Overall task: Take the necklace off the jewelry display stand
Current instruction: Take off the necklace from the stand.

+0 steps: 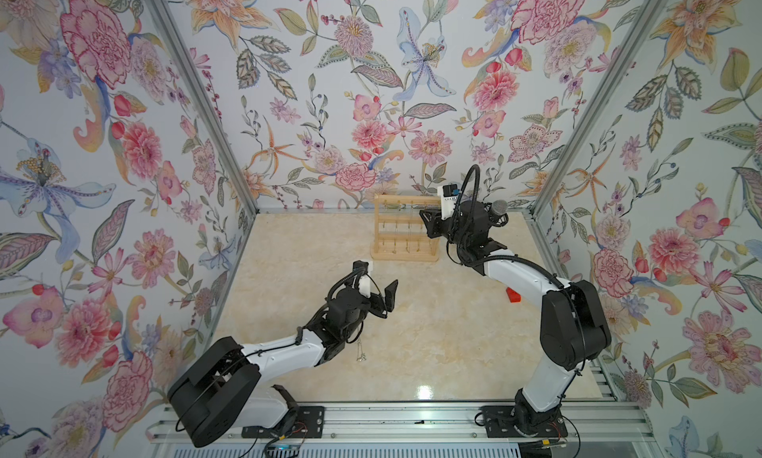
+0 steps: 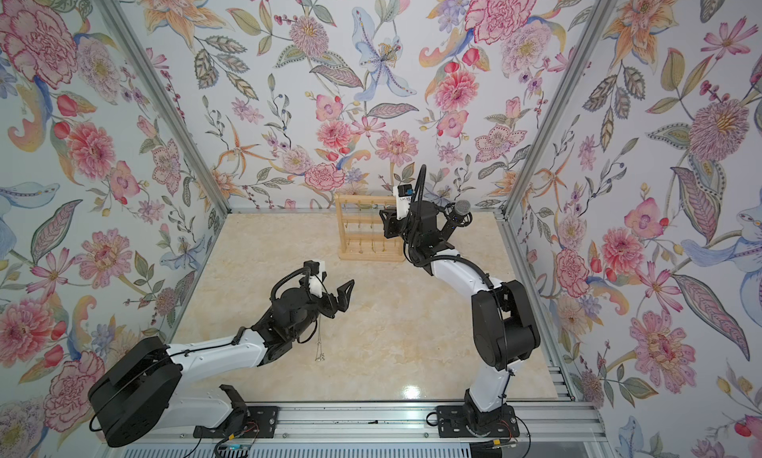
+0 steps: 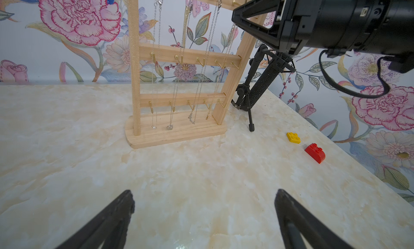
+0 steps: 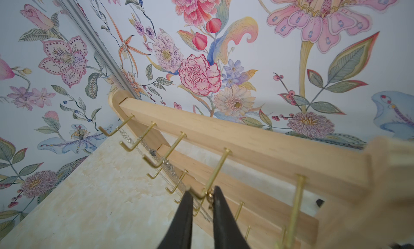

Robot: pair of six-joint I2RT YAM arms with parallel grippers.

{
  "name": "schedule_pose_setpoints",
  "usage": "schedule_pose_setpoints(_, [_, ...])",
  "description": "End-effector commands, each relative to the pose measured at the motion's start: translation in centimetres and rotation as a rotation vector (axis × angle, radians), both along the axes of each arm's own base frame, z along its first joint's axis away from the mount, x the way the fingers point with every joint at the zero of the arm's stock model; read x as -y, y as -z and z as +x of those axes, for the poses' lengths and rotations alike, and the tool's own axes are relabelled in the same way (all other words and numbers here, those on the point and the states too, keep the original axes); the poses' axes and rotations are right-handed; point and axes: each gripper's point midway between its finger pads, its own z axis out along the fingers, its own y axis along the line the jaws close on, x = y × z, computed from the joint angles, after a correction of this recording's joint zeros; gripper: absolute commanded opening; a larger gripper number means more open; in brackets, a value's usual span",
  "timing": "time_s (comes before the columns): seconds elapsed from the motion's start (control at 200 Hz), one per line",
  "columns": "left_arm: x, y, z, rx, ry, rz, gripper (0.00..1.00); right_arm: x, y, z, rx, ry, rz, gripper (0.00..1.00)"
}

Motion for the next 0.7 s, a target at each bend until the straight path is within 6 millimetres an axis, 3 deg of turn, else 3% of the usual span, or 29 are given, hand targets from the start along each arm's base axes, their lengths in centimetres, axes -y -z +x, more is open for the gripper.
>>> schedule_pose_setpoints(0.0, [0.4, -0.5, 0.1, 0.014, 0.016, -0.019, 0.99, -0.2, -0.3, 0.1, 0.016, 0.004, -0.012, 0.26])
schedule_pose_setpoints(0.34, [0.4, -0.5, 0.1, 0.013, 0.018, -0.021, 0.99, 0.0, 0.5, 0.2, 0.01, 0.014, -0.019, 0.27])
schedule_pose_setpoints(0.696, [0.4, -0.6, 0.1, 0.014, 0.017, -0.022, 0.99, -0.3, 0.8, 0.4, 0.008, 0.007, -0.023, 0.18])
